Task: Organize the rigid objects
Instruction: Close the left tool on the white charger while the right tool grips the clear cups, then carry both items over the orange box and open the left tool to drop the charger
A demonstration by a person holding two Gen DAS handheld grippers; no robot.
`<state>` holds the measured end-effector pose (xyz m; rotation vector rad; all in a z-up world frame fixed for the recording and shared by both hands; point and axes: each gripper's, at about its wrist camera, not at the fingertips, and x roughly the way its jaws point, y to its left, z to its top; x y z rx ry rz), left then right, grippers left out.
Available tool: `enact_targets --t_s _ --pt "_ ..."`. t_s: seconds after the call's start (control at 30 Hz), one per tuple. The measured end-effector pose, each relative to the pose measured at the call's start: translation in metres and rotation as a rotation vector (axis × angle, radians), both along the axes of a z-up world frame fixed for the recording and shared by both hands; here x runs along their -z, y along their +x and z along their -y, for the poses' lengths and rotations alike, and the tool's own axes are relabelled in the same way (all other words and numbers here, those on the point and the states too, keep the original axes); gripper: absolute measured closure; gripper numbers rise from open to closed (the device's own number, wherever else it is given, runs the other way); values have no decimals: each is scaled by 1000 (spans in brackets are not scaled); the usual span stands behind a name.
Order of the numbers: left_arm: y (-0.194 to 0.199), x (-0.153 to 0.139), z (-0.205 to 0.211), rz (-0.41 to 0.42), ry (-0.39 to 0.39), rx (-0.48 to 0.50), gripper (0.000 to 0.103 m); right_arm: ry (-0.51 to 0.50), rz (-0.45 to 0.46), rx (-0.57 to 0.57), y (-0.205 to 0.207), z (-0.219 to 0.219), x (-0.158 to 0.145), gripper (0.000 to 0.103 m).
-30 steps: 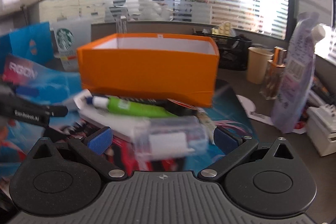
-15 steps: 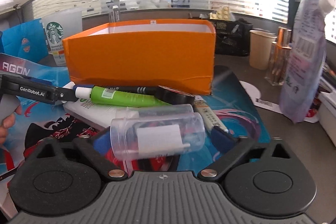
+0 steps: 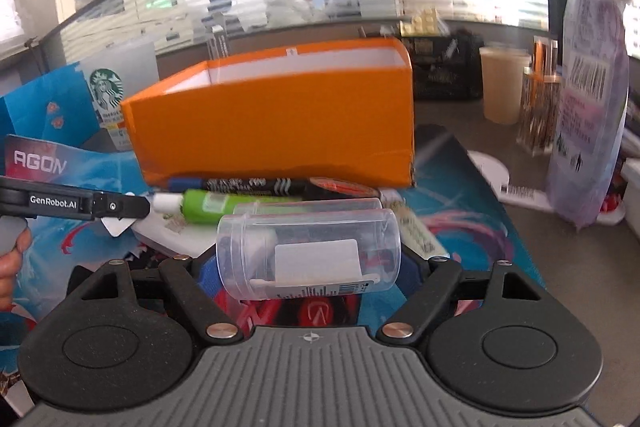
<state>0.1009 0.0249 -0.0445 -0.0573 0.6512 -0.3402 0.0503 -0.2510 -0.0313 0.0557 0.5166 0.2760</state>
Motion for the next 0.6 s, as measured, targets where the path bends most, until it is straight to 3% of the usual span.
enact_targets --t_s 0.6 --pt "-12 -75 9 180 -3 28 51 -19 153 -67 3 -16 -51 24"
